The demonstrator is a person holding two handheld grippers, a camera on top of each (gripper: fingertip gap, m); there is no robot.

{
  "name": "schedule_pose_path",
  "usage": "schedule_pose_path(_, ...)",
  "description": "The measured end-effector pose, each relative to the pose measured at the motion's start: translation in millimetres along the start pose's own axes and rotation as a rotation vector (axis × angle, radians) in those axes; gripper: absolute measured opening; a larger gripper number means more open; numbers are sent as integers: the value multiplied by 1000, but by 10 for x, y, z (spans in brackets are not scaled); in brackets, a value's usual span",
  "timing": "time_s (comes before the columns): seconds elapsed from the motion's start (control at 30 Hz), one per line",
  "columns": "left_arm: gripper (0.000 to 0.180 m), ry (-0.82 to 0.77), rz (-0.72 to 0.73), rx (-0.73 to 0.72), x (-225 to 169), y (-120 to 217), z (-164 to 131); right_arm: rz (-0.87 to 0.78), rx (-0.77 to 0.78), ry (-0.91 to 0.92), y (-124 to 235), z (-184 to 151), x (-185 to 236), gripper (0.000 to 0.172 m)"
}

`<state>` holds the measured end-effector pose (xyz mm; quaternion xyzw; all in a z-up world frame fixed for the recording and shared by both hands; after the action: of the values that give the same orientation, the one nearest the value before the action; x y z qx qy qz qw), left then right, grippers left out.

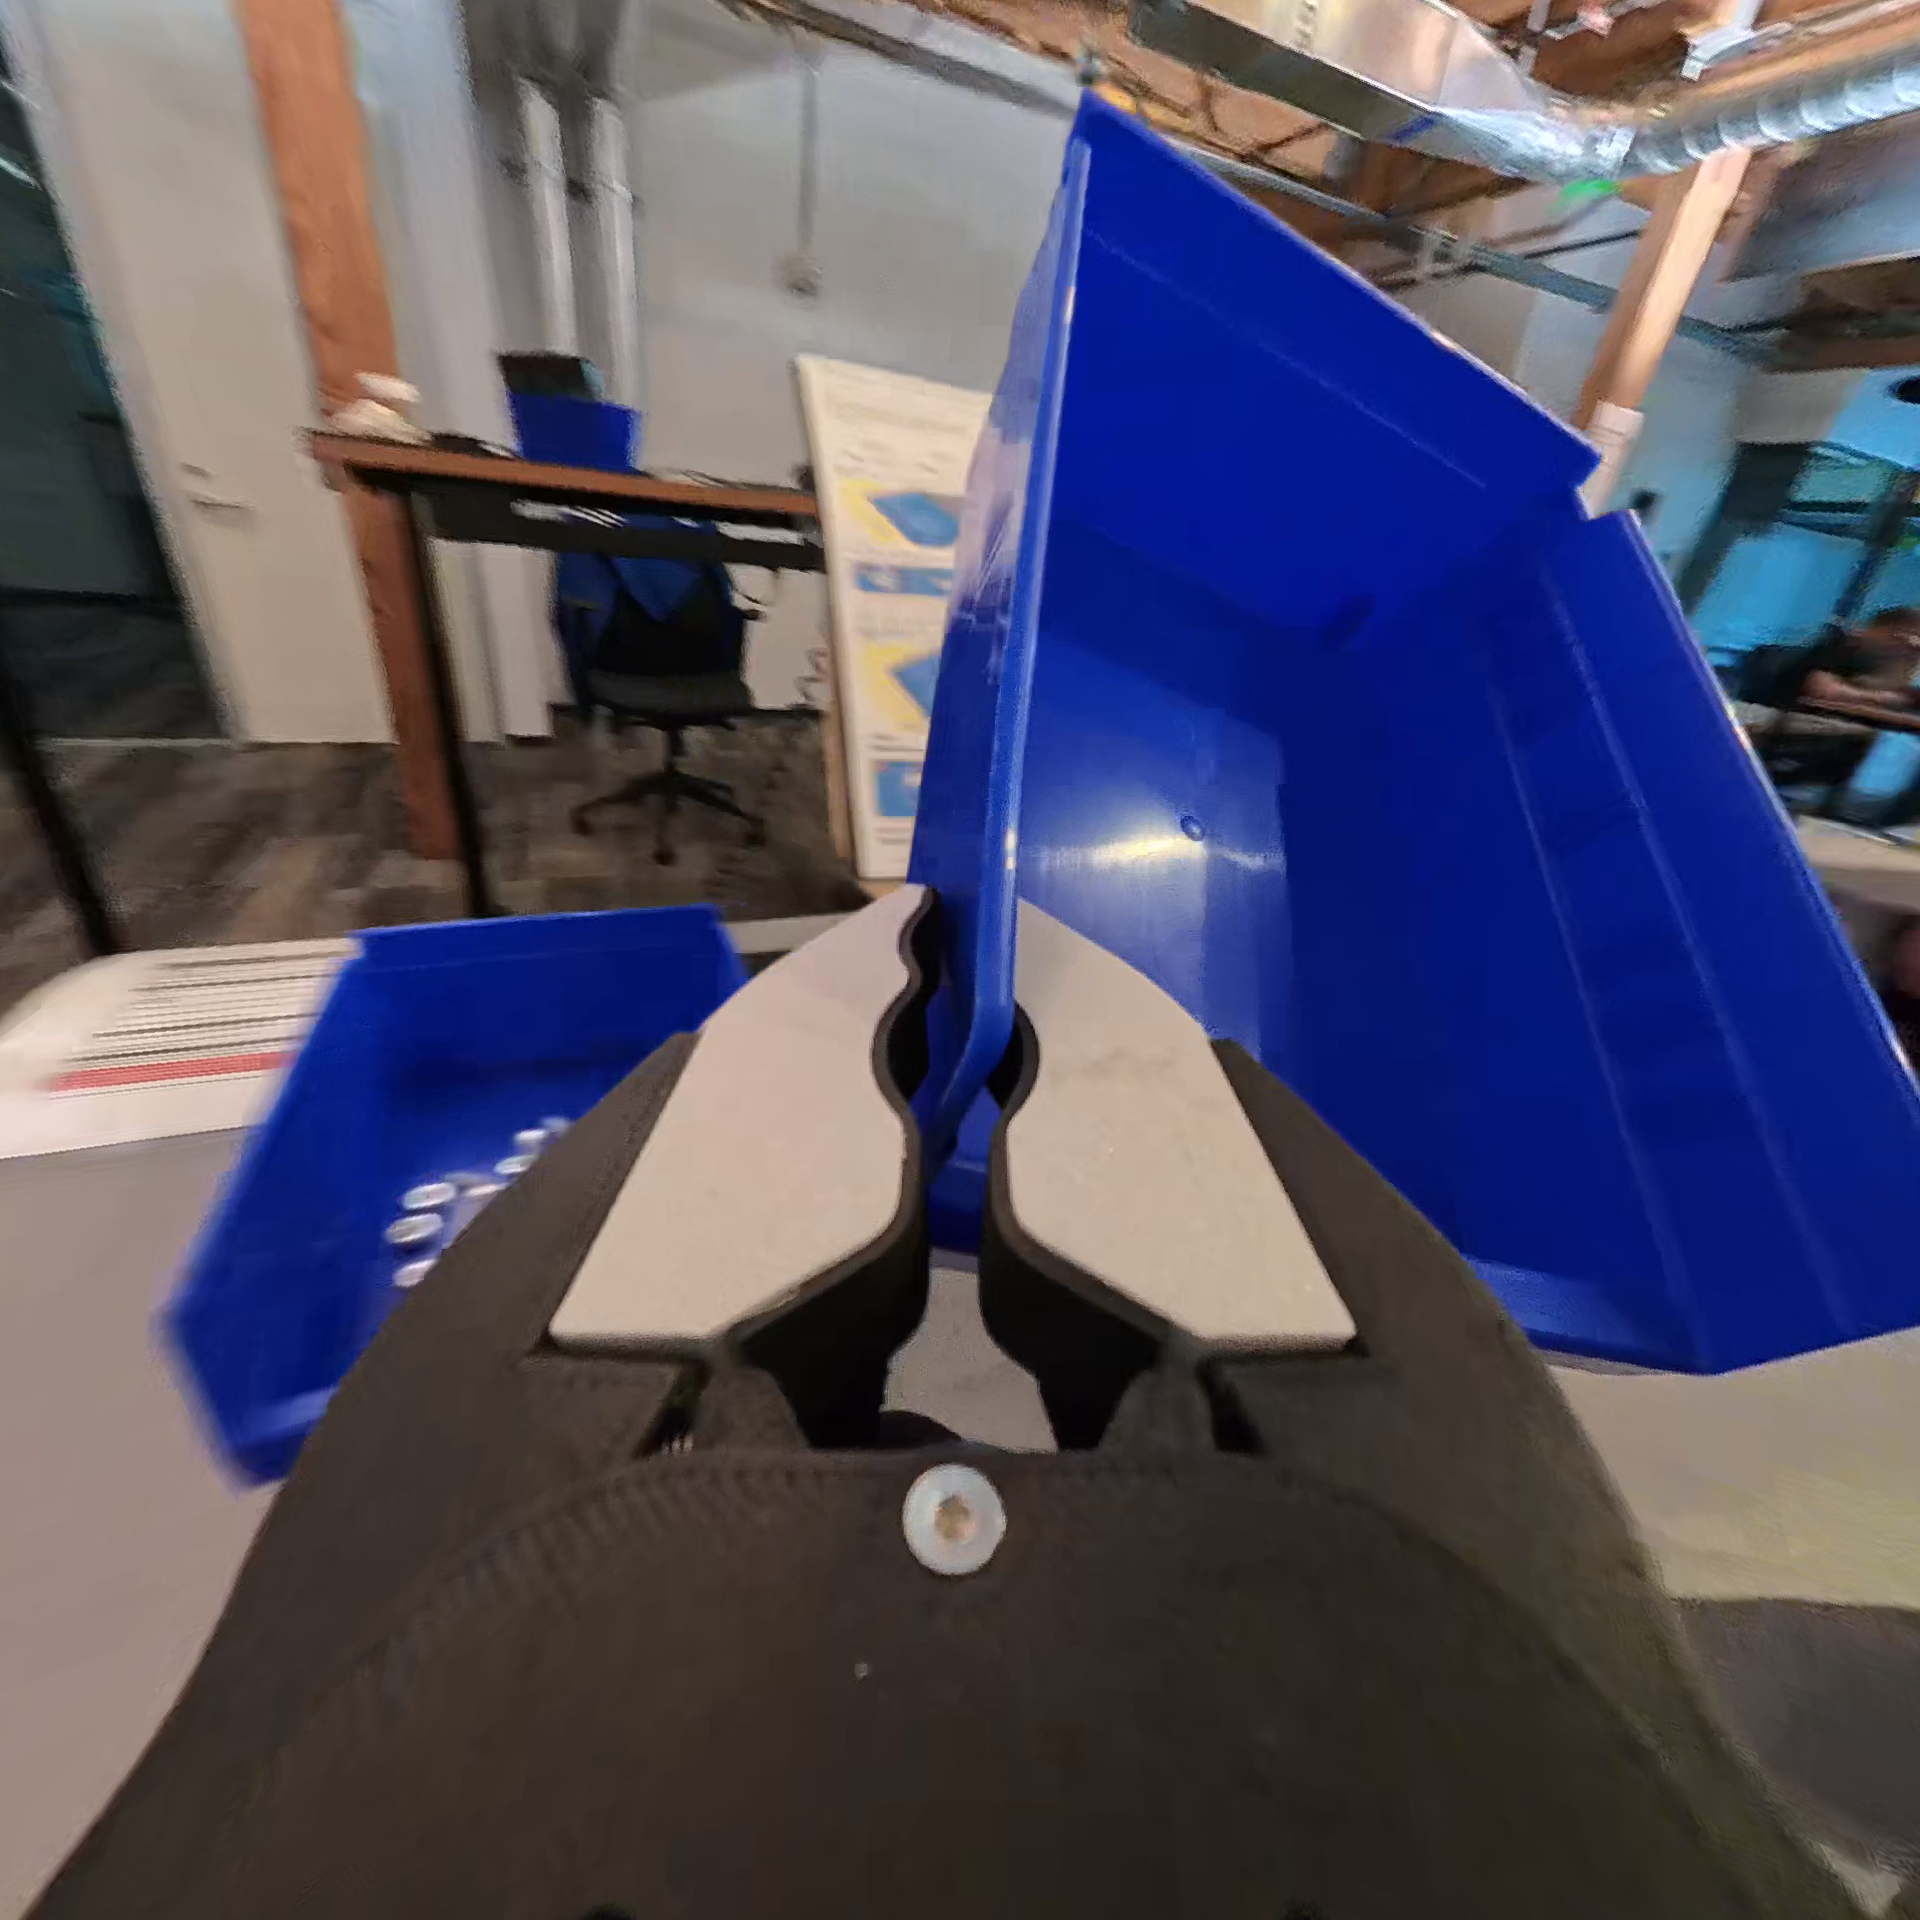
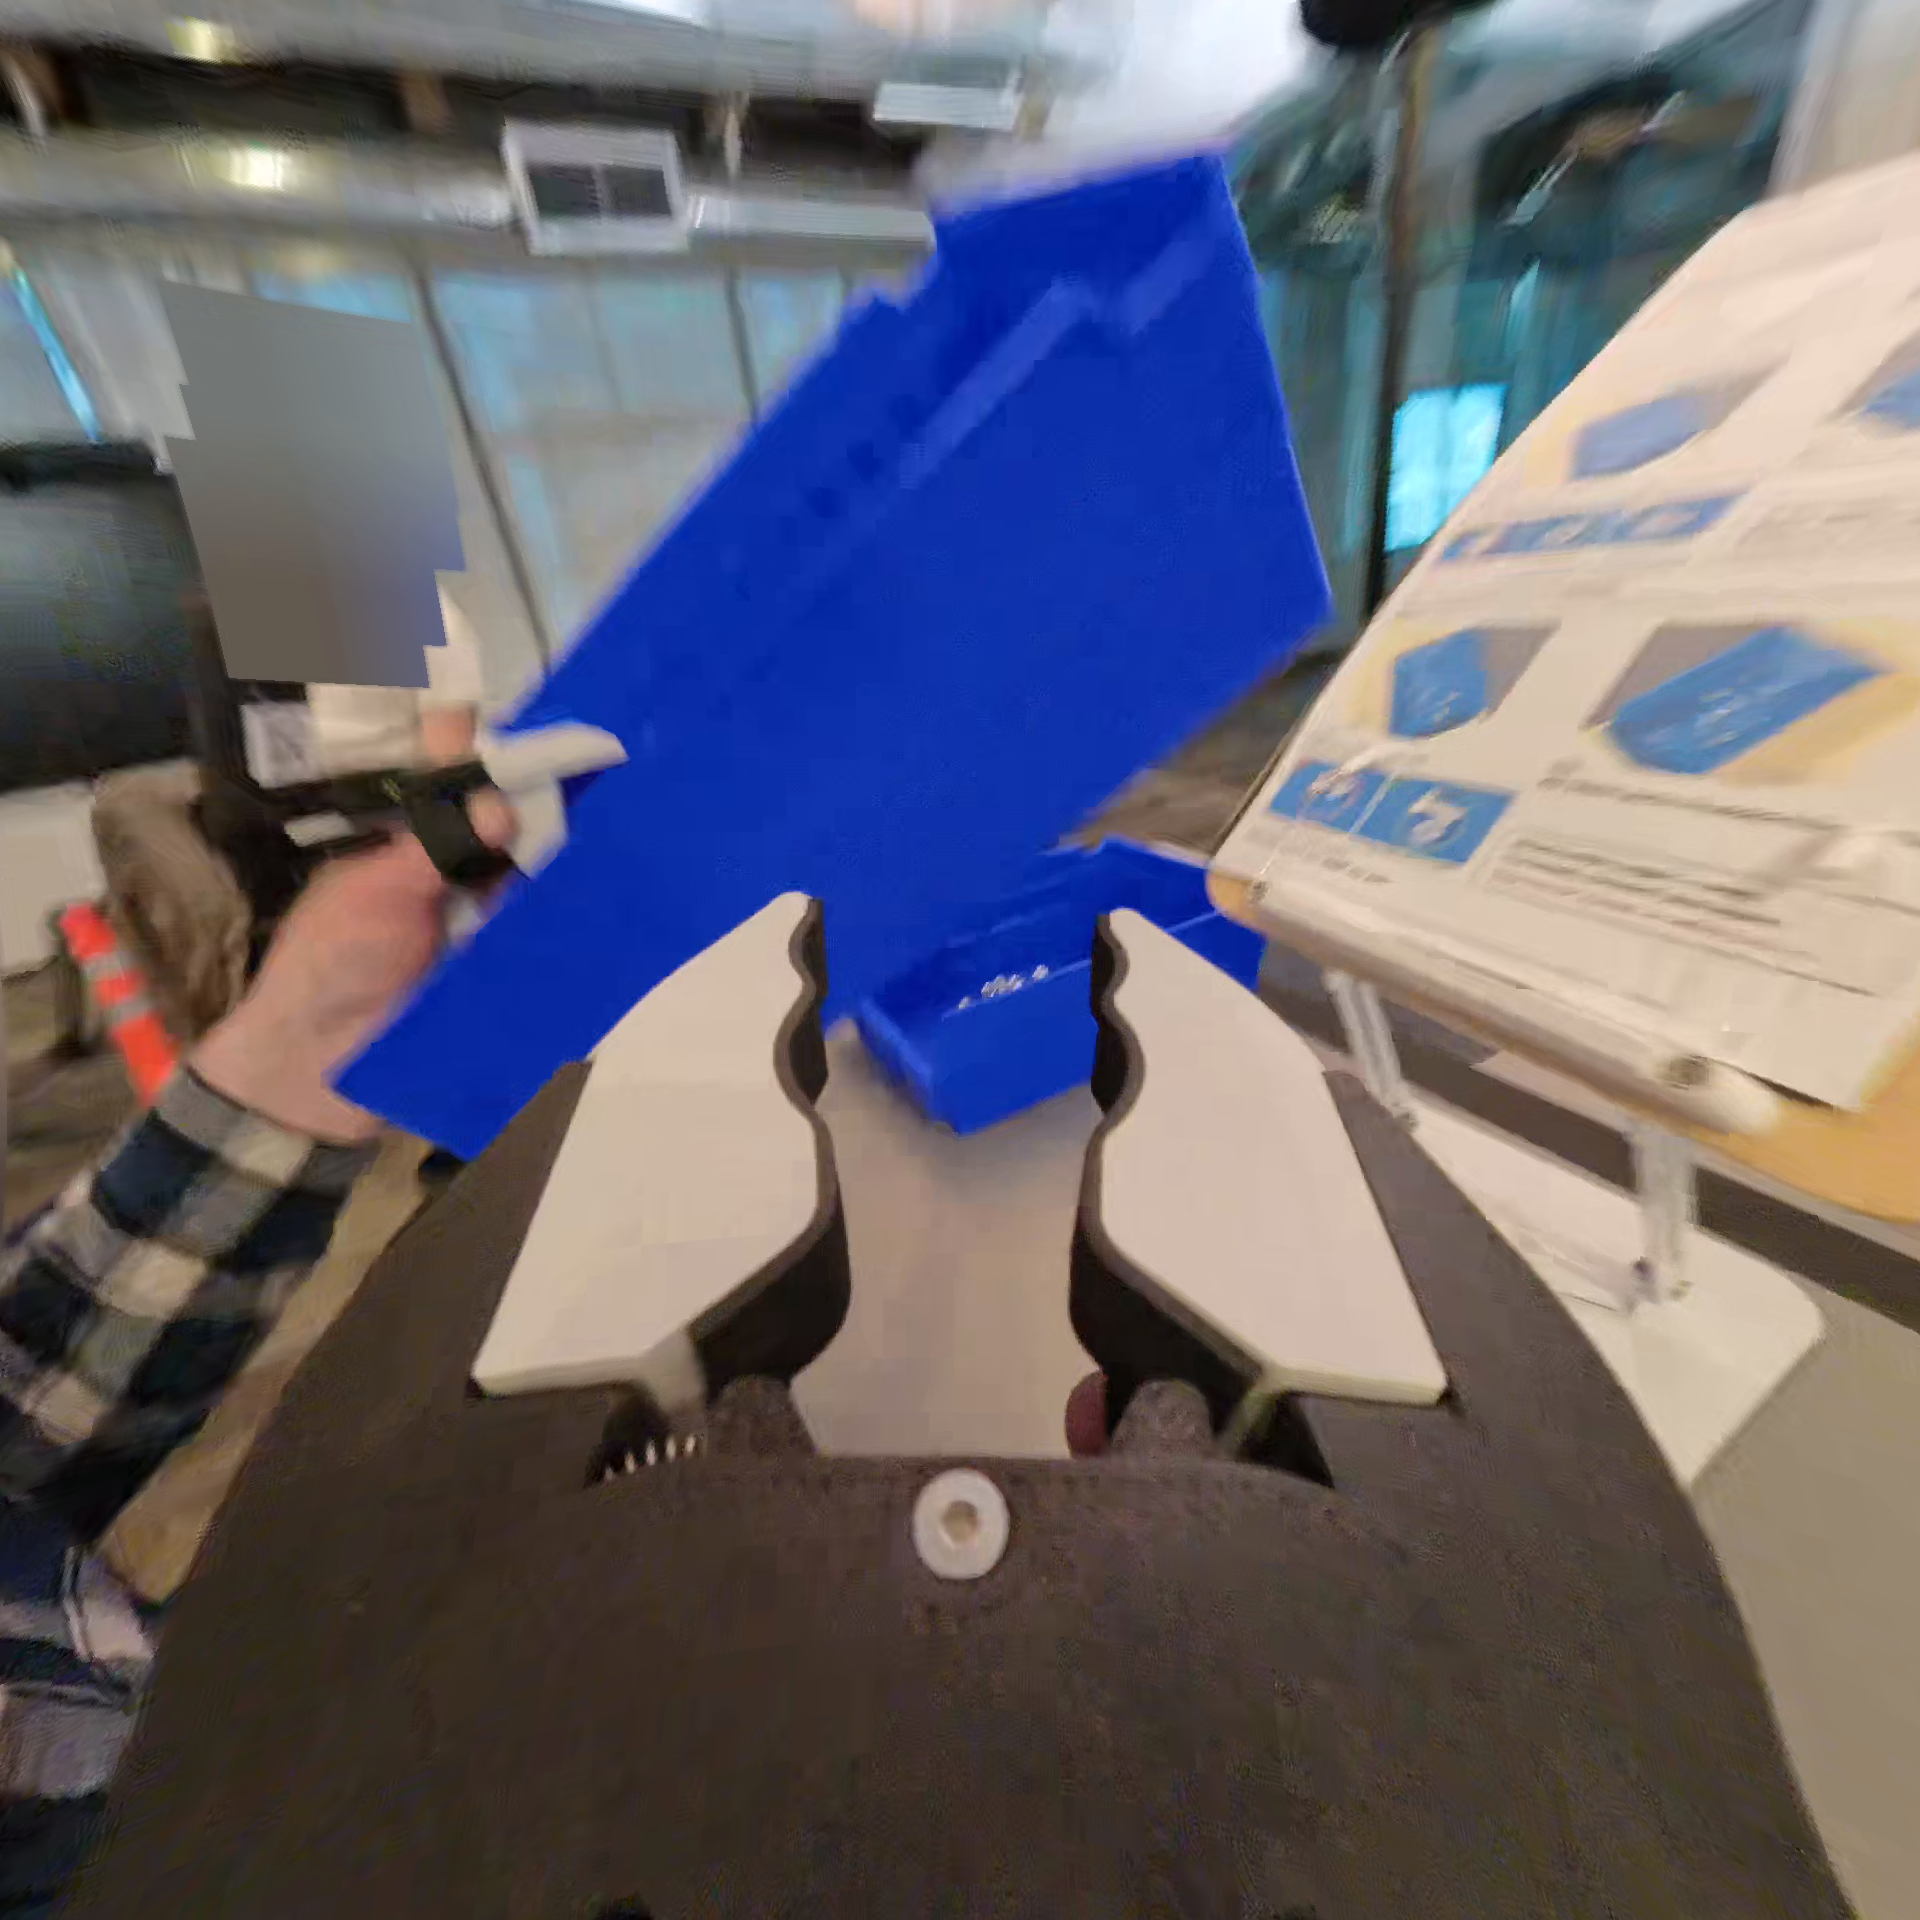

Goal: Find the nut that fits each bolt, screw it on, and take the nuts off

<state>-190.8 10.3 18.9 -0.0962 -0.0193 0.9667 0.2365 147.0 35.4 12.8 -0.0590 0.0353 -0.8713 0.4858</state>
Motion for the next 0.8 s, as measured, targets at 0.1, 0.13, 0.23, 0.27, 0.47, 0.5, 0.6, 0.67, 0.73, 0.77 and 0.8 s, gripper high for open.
schedule_pose_path(0.1,5,52,-124,75,-480,-587,-415,-84,-73,10,589,70,37,60)
schedule_pose_path(0.13,5,67,-163,101,-652,-767,-564,-118,-77,20,752,57,29,61)
schedule_pose_path(0.23,5,112,-292,192,-1183,-1216,-992,-227,-89,-17,1121,-113,-154,63)
schedule_pose_path(0.27,5,128,-312,222,-1332,-1343,-1132,-289,-98,-21,1277,-163,-245,61)
schedule_pose_path(0.47,11,232,-412,364,-1944,-1908,-1783,-512,-4,-124,1944,-559,-844,64)
schedule_pose_path(0.5,13,244,-423,380,-2016,-1975,-1859,-541,28,-142,2005,-645,-962,64)
schedule_pose_path(0.6,17,264,-427,426,-2165,-2165,-2067,-551,46,-282,2171,-886,-1330,60)
schedule_pose_path(0.67,19,279,-409,449,-2209,-2284,-2196,-550,91,-329,2224,-1032,-1550,57)
schedule_pose_path(0.73,22,324,-402,462,-2234,-2382,-2304,-542,138,-366,2243,-1147,-1738,54)
schedule_pose_path(0.77,24,346,-401,472,-2243,-2431,-2358,-532,164,-383,2251,-1201,-1829,53)
schedule_pose_path(0.8,26,365,-399,482,-2258,-2475,-2412,-515,181,-394,2251,-1237,-1913,51)
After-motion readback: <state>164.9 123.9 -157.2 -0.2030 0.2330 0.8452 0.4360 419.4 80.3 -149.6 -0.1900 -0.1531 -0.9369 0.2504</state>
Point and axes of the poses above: each gripper's, where its closed fingertips meet, y back along the fingers, z out of its top, x = y × z across the jaws, the point moved 5 cm from there along y, back along the fingers, and after that the axes turned 4 degrees about y, right-handed, at the moved point
